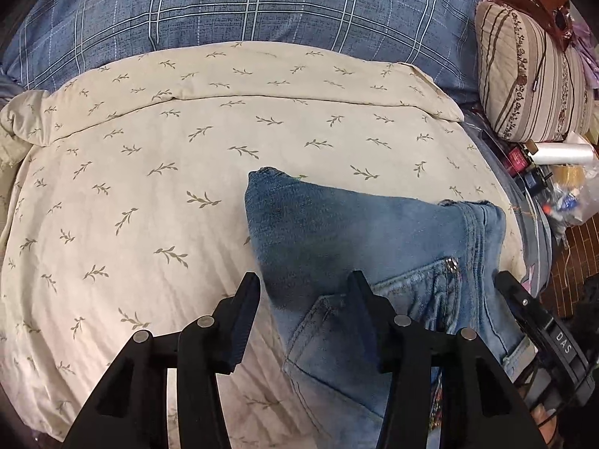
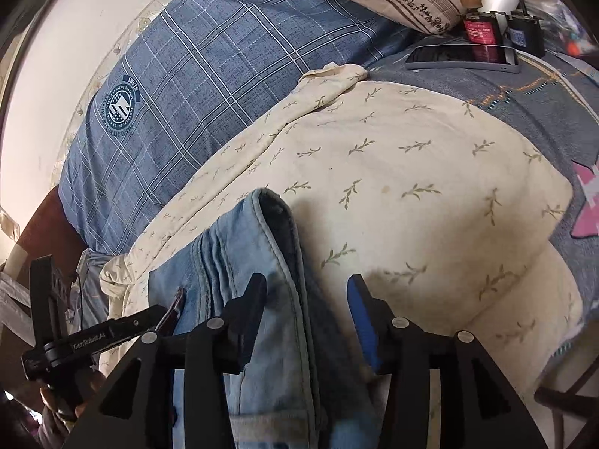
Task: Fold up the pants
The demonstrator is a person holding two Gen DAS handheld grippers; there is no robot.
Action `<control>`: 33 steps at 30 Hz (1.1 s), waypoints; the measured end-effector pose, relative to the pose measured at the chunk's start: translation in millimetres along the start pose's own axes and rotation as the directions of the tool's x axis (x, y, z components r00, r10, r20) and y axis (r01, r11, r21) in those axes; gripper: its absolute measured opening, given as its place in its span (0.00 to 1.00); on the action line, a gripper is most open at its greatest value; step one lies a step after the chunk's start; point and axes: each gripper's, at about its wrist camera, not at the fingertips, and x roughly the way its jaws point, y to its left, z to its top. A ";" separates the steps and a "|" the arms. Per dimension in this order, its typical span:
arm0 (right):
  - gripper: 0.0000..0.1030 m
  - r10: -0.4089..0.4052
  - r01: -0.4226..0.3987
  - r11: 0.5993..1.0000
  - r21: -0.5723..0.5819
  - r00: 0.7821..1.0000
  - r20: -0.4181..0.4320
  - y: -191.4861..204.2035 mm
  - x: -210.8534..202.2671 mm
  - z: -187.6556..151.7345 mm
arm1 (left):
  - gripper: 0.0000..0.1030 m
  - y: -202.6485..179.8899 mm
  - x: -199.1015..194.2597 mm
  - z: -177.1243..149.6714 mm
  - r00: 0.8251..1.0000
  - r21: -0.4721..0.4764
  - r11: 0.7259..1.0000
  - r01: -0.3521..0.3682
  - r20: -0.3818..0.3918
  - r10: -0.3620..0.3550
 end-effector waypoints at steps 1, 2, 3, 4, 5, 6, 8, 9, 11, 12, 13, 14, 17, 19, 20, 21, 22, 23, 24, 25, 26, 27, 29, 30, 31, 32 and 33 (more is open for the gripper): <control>0.48 0.000 0.000 1.000 0.002 1.000 -0.002 -1.2 -2.9 -1.1 | 0.47 0.2 -1.8 -1.1 1.000 0.002 1.000 -0.003 0.001 0.003; 0.50 -0.002 0.002 1.000 0.006 1.000 -0.008 -2.2 -4.9 -3.3 | 0.47 0.4 -4.0 -2.5 1.000 0.005 1.000 -0.006 0.002 0.006; 0.52 0.000 0.001 1.000 0.011 1.000 -0.015 -3.1 -5.5 -5.3 | 0.47 0.4 -5.8 -3.7 1.000 0.007 1.000 -0.010 0.001 0.010; 0.54 0.004 -0.004 1.000 0.018 1.000 -0.020 -4.9 -5.9 -7.4 | 0.47 0.6 -7.9 -5.0 1.000 0.007 1.000 -0.010 -0.001 0.010; 0.57 0.007 -0.007 1.000 0.025 1.000 -0.027 -6.1 -5.3 -9.4 | 0.47 1.4 -10.2 -6.2 1.000 0.005 1.000 -0.009 -0.006 0.009; 0.58 0.010 -0.009 1.000 0.030 0.999 -0.036 -7.3 -3.8 -10.6 | 0.47 3.3 -13.7 -8.0 1.000 -0.003 1.000 -0.006 -0.008 0.006; 0.60 0.021 -0.019 0.999 0.033 0.997 -0.072 -6.8 1.8 -15.8 | 0.47 8.8 -21.9 -13.5 1.000 -0.022 1.000 -0.003 -0.010 0.003; 0.60 0.024 -0.022 0.999 0.028 0.996 -0.085 -4.8 3.9 -17.9 | 0.47 12.8 -26.8 -19.0 1.000 -0.040 0.999 -0.001 -0.021 0.000; 0.54 0.020 -0.021 1.000 -0.008 0.996 -0.085 3.5 2.2 -19.8 | 0.49 23.2 -33.1 -35.7 0.995 -0.108 0.992 0.060 -0.072 -0.068; 0.47 0.016 -0.019 0.999 -0.050 0.997 -0.069 11.3 -2.1 -20.4 | 0.52 27.5 -33.7 -46.5 0.986 -0.141 0.983 0.113 -0.106 -0.129; 0.36 0.007 -0.012 0.994 -0.106 0.999 -0.050 21.0 -8.2 -21.8 | 0.52 30.0 -31.8 -61.0 0.970 -0.166 0.972 0.166 -0.148 -0.191; 0.32 0.003 -0.007 0.988 -0.153 1.000 -0.031 28.7 -14.0 -24.0 | 0.52 29.5 -28.2 -73.7 0.964 -0.163 0.971 0.175 -0.174 -0.203; 0.29 -0.024 0.027 0.967 -0.255 1.000 0.014 36.6 -22.6 -35.0 | 0.63 27.7 -15.9 -85.9 0.972 -0.117 0.982 0.147 -0.165 -0.165; 0.34 -0.119 0.107 0.953 -0.284 0.993 -0.023 20.6 -3.1 -42.2 | 0.65 29.0 -10.9 -85.0 0.964 -0.129 0.977 0.170 -0.184 -0.192; 0.45 -0.128 0.115 0.955 -0.273 0.991 -0.031 14.9 0.9 -43.1 | 0.62 29.2 -12.7 -84.7 0.963 -0.133 0.977 0.169 -0.189 -0.192; 0.49 -0.107 0.097 0.971 -0.217 0.994 -0.035 6.8 -0.8 -40.0 | 0.59 29.5 -17.2 -83.9 0.962 -0.125 0.976 0.176 -0.189 -0.198; 0.50 -0.069 0.061 0.983 -0.171 0.997 -0.038 3.4 -5.3 -34.9 | 0.56 30.9 -23.8 -82.0 0.961 -0.112 0.975 0.191 -0.182 -0.209; 0.52 -0.019 0.014 0.990 -0.139 0.999 -0.030 1.4 -10.4 -30.1 | 0.53 33.8 -28.7 -79.2 0.959 -0.110 0.972 0.207 -0.176 -0.224; 0.52 0.032 -0.033 0.993 -0.109 0.999 -0.010 -1.4 -15.7 -24.4 | 0.53 38.5 -33.6 -75.4 0.957 -0.123 0.967 0.225 -0.161 -0.243; 0.57 0.057 -0.057 0.995 -0.086 0.998 0.004 -4.5 -17.9 -19.5 | 0.53 46.1 -37.9 -70.2 0.955 -0.153 0.958 0.243 -0.134 -0.263; 0.67 0.080 -0.080 0.996 -0.051 0.997 0.003 -9.8 -16.4 -12.3 | 0.55 52.1 -39.2 -65.6 0.956 -0.172 0.953 0.248 -0.119 -0.269; 0.69 0.100 -0.100 0.995 -0.023 0.995 -0.013 -14.8 -11.4 -6.4 | 0.56 58.5 -39.2 -60.0 0.955 -0.194 0.948 0.254 -0.106 -0.277; 0.70 0.126 -0.126 0.992 0.001 0.991 -0.045 -21.1 0.6 1.5 | 0.57 68.3 -33.3 -54.8 0.950 -0.236 0.936 0.262 -0.110 -0.294; 0.70 0.138 -0.138 0.990 0.008 0.988 -0.064 -23.8 8.9 3.7 | 0.59 70.7 -29.8 -54.1 0.947 -0.250 0.931 0.264 -0.117 -0.300; 0.70 0.164 -0.162 0.986 0.026 0.982 -0.094 -27.4 19.9 4.8 | 0.60 73.5 -23.4 -53.0 0.940 -0.269 0.923 0.273 -0.128 -0.316; 0.71 0.204 -0.199 0.978 0.054 0.971 -0.121 -31.1 30.9 4.5 | 0.64 75.1 -18.0 -52.6 0.936 -0.279 0.919 0.279 -0.133 -0.325; 0.73 0.264 -0.256 0.964 0.077 0.956 -0.130 -33.3 38.3 3.4 | 0.68 75.2 -13.0 -51.4 0.934 -0.288 0.914 0.284 -0.134 -0.332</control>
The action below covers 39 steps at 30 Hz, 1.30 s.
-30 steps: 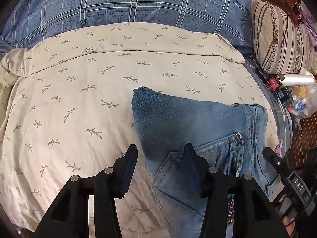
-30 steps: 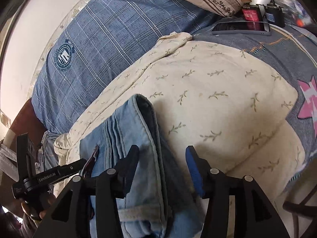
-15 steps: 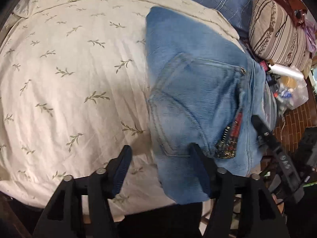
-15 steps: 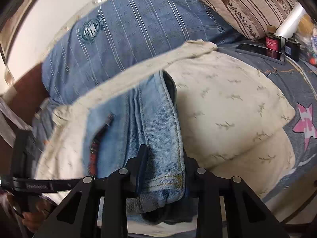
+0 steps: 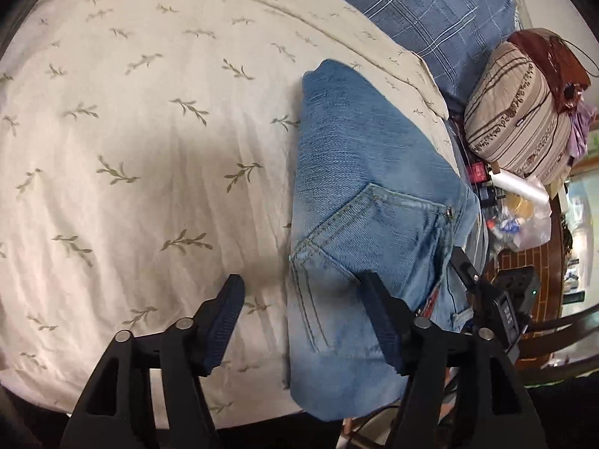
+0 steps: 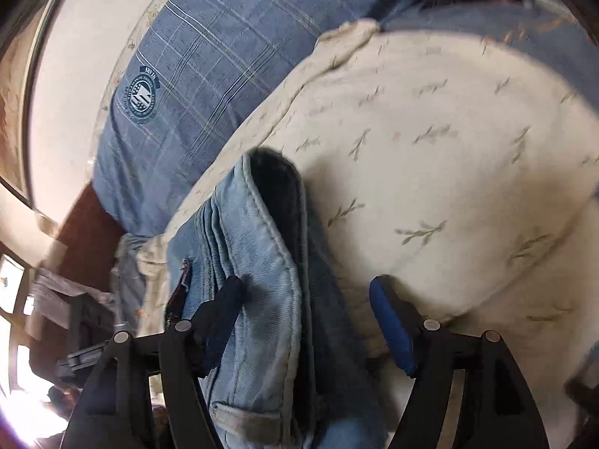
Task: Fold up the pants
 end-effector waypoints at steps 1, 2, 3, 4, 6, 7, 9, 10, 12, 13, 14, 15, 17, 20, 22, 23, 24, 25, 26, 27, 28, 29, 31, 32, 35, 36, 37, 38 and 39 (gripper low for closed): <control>0.79 0.051 -0.051 0.999 0.005 0.999 -0.007 -2.3 3.1 -1.7 | 0.70 1.3 4.3 0.4 1.000 0.000 1.000 0.001 -0.002 -0.001; 0.82 0.104 -0.103 0.995 0.007 0.994 -0.023 -2.5 6.3 -1.8 | 0.74 1.7 7.3 2.5 1.000 0.002 1.000 0.007 -0.004 -0.007; 0.82 0.126 -0.126 0.992 0.001 0.991 -0.048 0.1 8.9 -2.2 | 0.74 -1.3 9.2 2.1 1.000 0.009 1.000 0.017 -0.005 -0.017; 0.82 0.135 -0.136 0.991 -0.012 0.988 -0.071 4.5 10.8 -3.5 | 0.74 -4.6 9.7 0.5 0.999 0.017 0.999 0.034 -0.016 -0.034; 0.82 0.086 -0.094 0.992 -0.084 0.991 -0.100 13.2 13.8 -6.5 | 0.71 -13.1 21.3 -4.4 0.995 0.045 0.996 0.078 -0.064 -0.075; 0.80 -0.004 -0.014 0.988 -0.152 0.993 -0.121 22.3 19.6 -8.9 | 0.70 -19.6 24.5 -7.3 0.997 0.080 0.996 0.045 -0.064 -0.040; 0.74 -0.085 0.064 0.980 -0.189 0.991 -0.107 39.3 21.3 -10.9 | 0.61 -27.4 23.7 -11.6 1.000 0.144 0.990 -0.004 -0.028 0.008; 0.67 -0.104 0.082 0.975 -0.205 0.989 -0.101 49.9 21.1 -12.2 | 0.56 -27.9 20.0 -12.8 1.000 0.162 0.987 -0.008 -0.020 0.011; 0.61 -0.121 0.097 0.961 -0.258 0.989 -0.080 72.4 17.7 -14.9 | 0.45 -26.3 11.7 -11.1 1.000 0.175 0.984 0.004 -0.018 -0.001; 0.55 -0.118 0.094 0.957 -0.273 0.990 -0.074 81.6 16.3 -16.1 | 0.41 -24.6 5.7 -9.8 1.000 0.179 0.984 0.007 -0.012 -0.005; 0.54 -0.108 0.083 0.955 -0.285 0.992 -0.070 91.7 14.5 -17.1 | 0.40 -22.4 -1.8 -8.4 1.000 0.181 0.984 0.003 0.005 -0.004; 0.54 -0.099 0.075 0.952 -0.297 0.993 -0.066 100.8 13.6 -18.0 | 0.39 -19.2 -12.6 -10.5 0.999 0.181 0.983 -0.007 0.032 0.001; 0.54 -0.078 0.052 0.944 -0.327 0.995 -0.065 123.9 20.3 -20.2 | 0.39 -13.1 -30.9 -8.6 0.996 0.180 0.983 -0.024 0.088 0.008; 0.53 -0.037 0.008 0.943 -0.333 0.996 -0.080 147.1 40.0 -19.0 | 0.39 6.8 -72.2 3.2 0.980 0.154 0.986 -0.060 0.199 0.028; 0.53 0.024 -0.052 0.941 -0.333 0.996 -0.088 169.9 59.0 -17.9 | 0.39 23.5 -98.6 10.9 0.963 0.122 0.990 -0.069 0.267 0.034; 0.53 0.049 -0.077 0.938 -0.339 0.995 -0.089 180.2 66.9 -18.0 | 0.39 30.8 -110.3 14.4 0.954 0.108 0.991 -0.074 0.297 0.039; 0.53 0.065 -0.092 0.934 -0.344 0.994 -0.089 185.7 71.1 -18.2 | 0.39 38.8 -122.2 18.2 0.944 0.089 0.993 -0.082 0.328 0.049; 0.54 0.093 -0.120 0.928 -0.354 0.991 -0.091 198.4 86.3 -16.7 | 0.39 48.5 -132.9 22.6 0.932 0.068 0.993 -0.096 0.357 0.066; 0.56 0.106 -0.132 0.922 -0.364 0.990 -0.092 205.3 97.4 -17.0 | 0.42 55.0 -139.0 24.8 0.922 0.051 0.993 -0.110 0.378 0.082; 0.56 0.103 -0.130 0.918 -0.375 0.991 -0.091 209.5 108.2 -18.1 | 0.44 67.4 -143.3 32.0 0.907 0.024 0.989 -0.148 0.403 0.125; 0.57 0.080 -0.111 0.916 -0.384 0.992 -0.095 211.8 123.2 -18.1 | 0.49 72.8 -143.1 33.4 0.897 0.007 0.982 -0.190 0.407 0.171; 0.58 0.023 -0.063 0.918 -0.390 0.994 -0.106 211.6 139.7 -19.5 | 0.49 84.3 -138.5 37.7 0.885 -0.022 0.968 -0.250 0.400 0.238; 0.60 -0.152 0.083 0.913 -0.400 0.978 -0.145 204.5 180.3 -24.4 | 0.49 96.8 -125.5 39.7 0.871 -0.054 0.945 -0.323 0.374 0.319; 0.68 -0.191 0.109 0.906 -0.408 0.968 -0.165 200.4 193.4 -28.2 | 0.54 107.1 -117.3 40.0 0.879 -0.053 0.941 -0.333 0.345 0.331; 0.70 -0.161 0.103 0.915 -0.391 0.979 -0.121 196.1 189.6 -32.4 | 0.74 113.1 -116.0 33.1 0.859 -0.062 0.939 -0.339 0.387 0.336; 0.70 -0.167 0.108 0.915 -0.389 0.979 -0.121 197.1 187.7 -31.7 | 0.73 111.4 -116.9 30.3 0.853 -0.051 0.936 -0.349 0.396 0.340; 0.70 -0.182 0.127 0.909 -0.396 0.978 -0.105 199.7 182.5 -31.7 | 0.73 111.2 -120.0 27.5 0.854 -0.042 0.936 -0.348 0.397 0.336; 0.71 -0.195 0.144 0.902 -0.407 0.977 -0.086 204.1 177.6 -32.2 | 0.71 110.4 -123.8 24.7 0.856 -0.035 0.938 -0.345 0.398 0.330; 0.71 -0.204 0.157 0.893 -0.422 0.977 -0.068 209.2 171.6 -33.7 | 0.71 103.0 -122.3 23.8 0.856 -0.029 0.937 -0.347 0.400 0.329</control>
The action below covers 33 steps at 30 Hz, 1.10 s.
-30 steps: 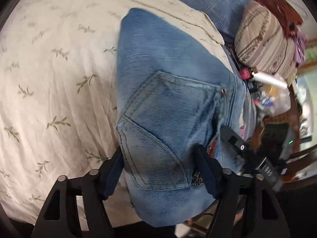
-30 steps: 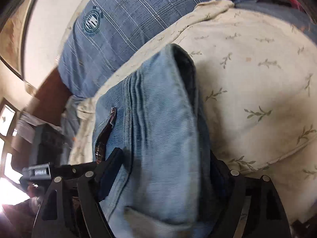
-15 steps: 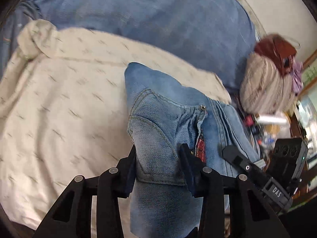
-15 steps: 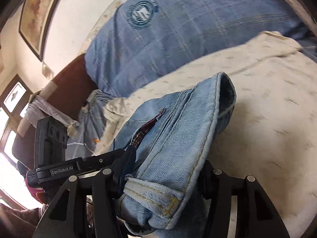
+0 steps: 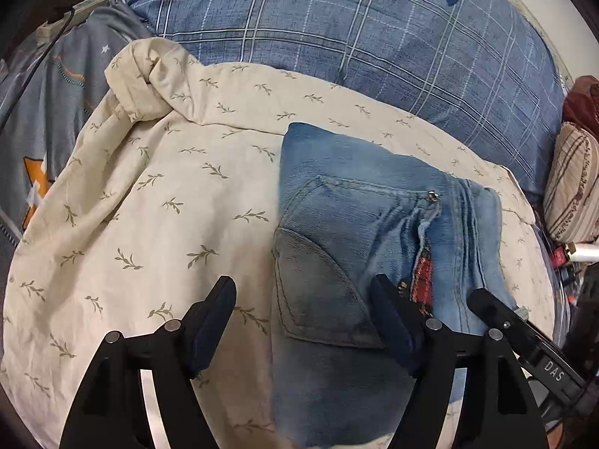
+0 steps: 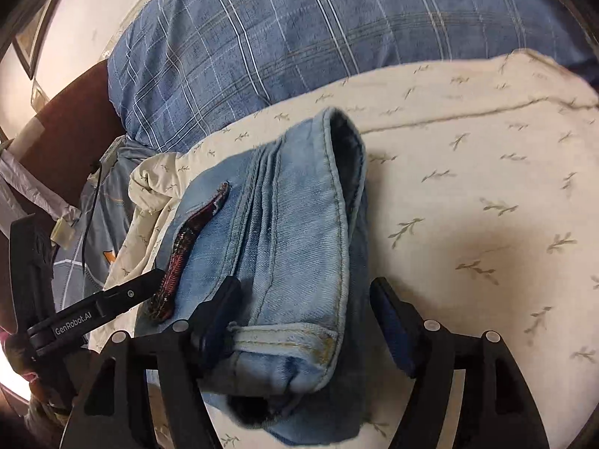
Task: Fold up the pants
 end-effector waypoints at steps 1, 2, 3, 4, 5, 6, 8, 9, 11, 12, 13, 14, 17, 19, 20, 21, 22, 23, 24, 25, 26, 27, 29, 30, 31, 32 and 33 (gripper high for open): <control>0.73 -0.016 0.016 1.000 -0.016 1.000 0.012 3.7 -7.2 -1.9 | 0.71 -3.1 -6.1 1.9 1.000 0.008 1.000 -0.002 0.005 0.002; 0.77 -0.042 0.043 0.999 -0.034 0.999 0.024 7.2 -13.5 -1.9 | 0.71 -10.5 -4.9 4.6 1.000 0.016 1.000 -0.005 0.009 0.005; 0.80 -0.076 0.077 0.996 -0.051 0.996 0.037 11.6 -19.7 -4.1 | 0.71 -14.3 -10.4 3.2 1.000 0.027 1.000 -0.015 0.018 0.014; 0.88 -0.099 0.102 0.993 -0.064 0.994 0.042 14.4 -22.7 -4.8 | 0.71 -16.1 -14.9 0.6 1.000 0.035 0.999 -0.019 0.025 0.019; 0.93 -0.122 0.125 0.989 -0.078 0.992 0.044 18.9 -27.8 -7.7 | 0.72 -25.9 -14.3 0.8 0.999 0.046 0.999 -0.021 0.032 0.019; 0.93 -0.136 0.139 0.986 -0.087 0.990 0.044 23.0 -32.2 -11.1 | 0.72 -26.4 -21.5 -4.1 0.999 0.061 0.998 -0.028 0.046 0.025; 0.96 -0.160 0.163 0.982 -0.093 0.986 0.045 27.1 -41.3 -18.2 | 0.72 -33.2 -32.7 -12.2 0.996 0.092 0.994 -0.055 0.076 0.048; 0.98 -0.182 0.185 0.978 -0.091 0.982 0.042 30.2 -44.3 -22.0 | 0.72 -34.1 -39.9 -16.5 0.995 0.106 0.992 -0.063 0.087 0.054; 0.99 -0.208 0.210 0.974 -0.084 0.977 0.039 33.5 -49.5 -29.8 | 0.72 -36.2 -54.0 -26.9 0.991 0.141 0.986 -0.083 0.118 0.066; 0.99 -0.215 0.217 0.973 -0.082 0.976 0.040 35.1 -52.0 -33.9 | 0.72 -37.1 -61.7 -33.4 0.988 0.159 0.982 -0.098 0.135 0.077; 0.99 -0.224 0.226 0.971 -0.078 0.974 0.041 35.5 -55.6 -38.3 | 0.72 -38.0 -67.5 -38.6 0.985 0.175 0.978 -0.113 0.146 0.087; 0.99 -0.231 0.234 0.970 -0.073 0.972 0.040 35.5 -58.8 -41.8 | 0.72 -38.9 -72.8 -43.8 0.983 0.189 0.974 -0.126 0.157 0.097; 0.99 -0.247 0.248 0.968 -0.045 0.969 0.015 35.6 -64.6 -50.6 | 0.72 -42.5 -87.2 -60.0 0.969 0.233 0.953 -0.192 0.202 0.146; 0.99 -0.253 0.254 0.967 -0.031 0.967 0.036 35.1 -72.6 -57.2 | 0.72 -45.4 -94.0 -69.2 0.960 0.253 0.940 -0.228 0.220 0.173; 0.99 -0.263 0.264 0.964 -0.034 0.964 0.040 36.2 -75.6 -60.4 | 0.73 -47.3 -97.4 -74.8 0.954 0.265 0.931 -0.250 0.231 0.190; 0.99 -0.276 0.278 0.960 -0.041 0.960 0.042 37.4 -77.9 -63.1 | 0.73 -48.9 -100.0 -79.4 0.950 0.274 0.925 -0.264 0.240 0.200; 0.99 -0.282 0.284 0.958 -0.047 0.958 0.045 38.5 -79.9 -65.4 | 0.73 -49.8 -101.7 -82.9 0.947 0.281 0.921 -0.271 0.247 0.204; 0.99 -0.289 0.292 0.955 -0.052 0.956 0.050 39.9 -82.0 -67.8 | 0.73 -50.7 -103.7 -86.9 0.947 0.288 0.918 -0.273 0.251 0.202; 0.99 -0.302 0.306 0.950 -0.059 0.951 0.059 41.5 -85.0 -71.5 | 0.73 -51.2 -104.1 -89.5 0.947 0.294 0.917 -0.271 0.251 0.200; 0.99 -0.309 0.313 0.948 -0.063 0.949 0.067 43.3 -87.6 -75.0 | 0.73 -51.2 -104.5 -91.4 0.948 0.296 0.916 -0.270 0.250 0.199; 0.99 -0.314 0.319 0.945 -0.068 0.947 0.072 44.5 -89.5 -77.5 | 0.73 -51.4 -105.4 -93.9 0.948 0.298 0.916 -0.269 0.249 0.198; 0.99 -0.320 0.325 0.943 -0.070 0.945 0.076 45.4 -91.2 -79.7 | 0.73 -51.0 -105.6 -95.5 0.949 0.299 0.916 -0.267 0.248 0.196; 0.99 -0.332 0.338 0.938 -0.075 0.939 0.086 47.2 -95.5 -85.6 | 0.73 -51.3 -108.1 -100.0 0.949 0.303 0.916 -0.264 0.250 0.191; 0.99 -0.335 0.342 0.937 -0.078 0.938 0.090 48.2 -97.3 -88.0 | 0.73 -50.7 -108.5 -100.5 0.949 0.305 0.915 -0.264 0.252 0.190; 0.99 -0.338 0.345 0.935 -0.081 0.937 0.093 48.8 -98.6 -89.5 | 0.73 -51.0 -110.2 -102.9 0.948 0.308 0.913 -0.267 0.255 0.191; 0.99 -0.342 0.350 0.933 -0.085 0.935 0.097 49.7 -100.2 -91.8 | 0.73 -50.1 -111.1 -104.1 0.948 0.309 0.913 -0.266 0.255 0.189; 0.99 -0.345 0.353 0.931 -0.088 0.933 0.099 50.2 -100.7 -92.7 | 0.73 -49.7 -112.3 -105.8 0.949 0.312 0.914 -0.261 0.255 0.184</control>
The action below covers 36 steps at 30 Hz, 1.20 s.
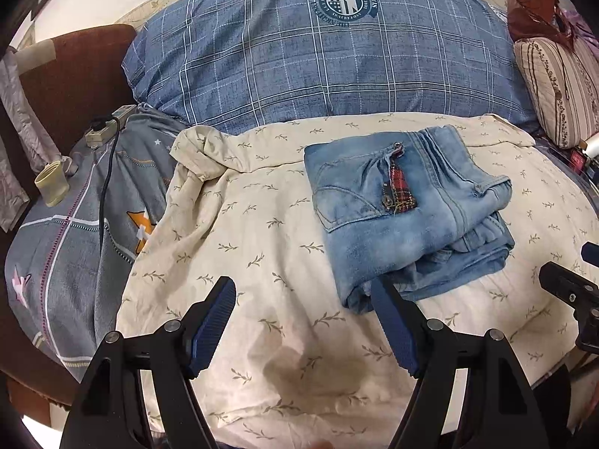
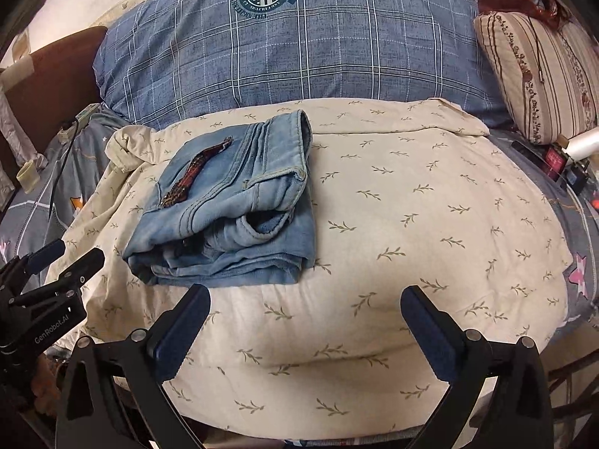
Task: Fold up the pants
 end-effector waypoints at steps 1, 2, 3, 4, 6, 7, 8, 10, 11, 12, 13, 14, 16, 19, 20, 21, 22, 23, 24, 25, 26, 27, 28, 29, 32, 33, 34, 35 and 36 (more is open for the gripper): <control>0.99 -0.004 0.004 1.000 -0.004 1.000 0.003 0.6 -1.8 -1.8 | 0.73 0.6 -1.2 -1.3 1.000 0.000 1.000 0.003 0.001 -0.003; 0.99 -0.006 0.006 1.000 -0.006 1.000 0.003 1.1 -2.7 -2.4 | 0.73 1.1 -3.3 -2.9 1.000 -0.001 1.000 0.007 0.005 -0.007; 0.99 -0.009 0.009 1.000 -0.009 1.000 0.004 2.0 -3.7 -3.3 | 0.73 1.8 -5.0 -4.6 1.000 -0.002 1.000 0.010 0.007 -0.010; 0.99 -0.010 0.010 1.000 -0.011 1.000 0.004 2.6 -4.2 -3.9 | 0.73 2.6 -6.9 -6.6 1.000 -0.005 1.000 0.016 0.008 -0.015; 0.99 -0.013 0.014 1.000 -0.012 1.000 0.003 4.0 -5.0 -5.2 | 0.73 4.5 -8.4 -9.2 1.000 -0.008 1.000 0.027 0.005 -0.027; 0.99 -0.015 0.015 1.000 -0.013 1.000 0.004 4.4 -5.4 -5.6 | 0.72 4.9 -9.6 -10.8 0.999 -0.008 0.999 0.033 0.002 -0.033; 0.99 -0.016 0.016 1.000 -0.014 1.000 0.001 4.9 -5.1 -6.1 | 0.72 5.3 -10.3 -11.7 0.999 -0.009 0.999 0.039 -0.001 -0.039; 0.99 -0.017 0.017 1.000 -0.014 1.000 -0.001 5.5 -4.9 -6.7 | 0.72 5.4 -12.6 -15.3 0.998 -0.010 0.998 0.056 -0.007 -0.056; 0.99 -0.016 0.016 1.000 -0.014 1.000 -0.003 5.8 -4.5 -7.4 | 0.72 5.3 -13.3 -16.9 0.997 -0.011 0.997 0.070 -0.016 -0.071; 0.99 -0.016 0.016 1.000 -0.014 1.000 -0.004 6.0 -4.3 -7.7 | 0.72 4.7 -14.4 -17.8 0.996 -0.012 0.997 0.081 -0.023 -0.081; 0.99 -0.016 0.016 1.000 -0.015 1.000 -0.004 5.9 -4.1 -8.0 | 0.72 3.9 -15.1 -19.6 0.995 -0.015 0.995 0.097 -0.034 -0.097; 0.99 -0.018 0.018 1.000 -0.014 1.000 -0.005 5.8 -3.8 -8.2 | 0.72 3.3 -16.4 -20.6 0.993 -0.017 0.994 0.109 -0.037 -0.109; 0.99 -0.020 0.020 1.000 -0.008 1.000 -0.004 5.7 -3.4 -9.0 | 0.72 1.2 -22.6 -22.4 0.988 -0.014 0.988 0.152 -0.023 -0.152; 0.99 -0.025 0.025 1.000 -0.004 1.000 -0.004 4.4 -2.4 -9.1 | 0.72 -1.1 -35.3 -21.5 0.983 -0.010 0.983 0.182 0.010 -0.182; 0.99 -0.028 0.028 1.000 -0.004 1.000 -0.006 3.9 -1.8 -8.9 | 0.72 -0.9 -39.1 -22.3 0.981 -0.018 0.981 0.192 0.009 -0.192; 0.99 -0.032 0.032 0.999 -0.003 0.999 -0.006 2.9 -1.2 -8.5 | 0.72 -0.6 -42.1 -23.0 0.979 -0.026 0.979 0.203 0.003 -0.203; 0.99 -0.034 0.034 0.999 -0.001 0.999 -0.006 1.9 -0.9 -8.2 | 0.72 -0.2 -43.3 -23.1 0.979 -0.029 0.979 0.203 0.001 -0.203; 0.99 -0.035 0.035 0.999 0.001 0.999 -0.007 0.3 -0.6 -7.7 | 0.72 0.5 -44.4 -23.3 0.980 -0.028 0.980 0.197 0.001 -0.197; 0.99 -0.037 0.037 0.999 0.002 0.999 -0.007 -1.2 -0.2 -7.4 | 0.72 0.2 -44.4 -23.5 0.982 -0.025 0.981 0.191 0.000 -0.191; 0.99 -0.040 0.040 0.999 0.003 0.999 -0.007 -2.2 -0.2 -7.0 | 0.72 0.1 -43.7 -23.3 0.983 -0.021 0.983 0.182 -0.003 -0.182; 0.99 -0.043 0.043 0.999 0.002 0.999 -0.006 -3.2 -0.2 -6.5 | 0.71 -0.8 -41.7 -22.5 0.984 -0.014 0.984 0.179 -0.010 -0.179; 0.99 -0.046 0.046 0.999 0.000 0.999 -0.005 -4.0 -0.3 -6.0 | 0.71 -1.3 -40.3 -21.8 0.984 -0.009 0.984 0.179 -0.013 -0.179; 0.99 -0.052 0.052 0.999 -0.004 0.999 -0.004 -4.5 -0.5 -5.7 | 0.71 -1.8 -39.0 -21.2 0.984 -0.005 0.984 0.177 -0.016 -0.177; 0.99 -0.055 0.055 0.998 -0.008 0.998 -0.003 -4.7 -0.6 -5.2 | 0.71 -2.6 -36.2 -19.3 0.984 0.002 0.984 0.179 -0.018 -0.179; 0.99 -0.063 0.063 0.998 -0.016 0.998 -0.001 -5.7 -0.7 -3.7 | 0.71 -4.9 -31.3 -16.0 0.984 0.020 0.984 0.177 -0.021 -0.177; 0.99 -0.066 0.066 0.998 -0.019 0.998 -0.002 -6.2 -0.4 -3.5 | 0.71 -6.1 -30.8 -15.7 0.984 0.023 0.984 0.175 -0.022 -0.175; 0.99 -0.067 0.067 0.998 -0.020 0.998 -0.003 -6.5 0.0 -3.2 | 0.71 -6.5 -30.2 -15.3 0.984 0.025 0.984 0.176 -0.023 -0.175; 0.99 -0.069 0.069 0.997 -0.022 0.998 -0.003 -7.1 0.4 -2.9 | 0.71 -6.9 -29.6 -14.9 0.984 0.025 0.984 0.176 -0.023 -0.176; 0.99 -0.071 0.071 0.997 -0.026 0.997 -0.005 -7.4 1.0 -2.6 | 0.71 -7.1 -29.0 -14.7 0.984 0.026 0.984 0.175 -0.024 -0.175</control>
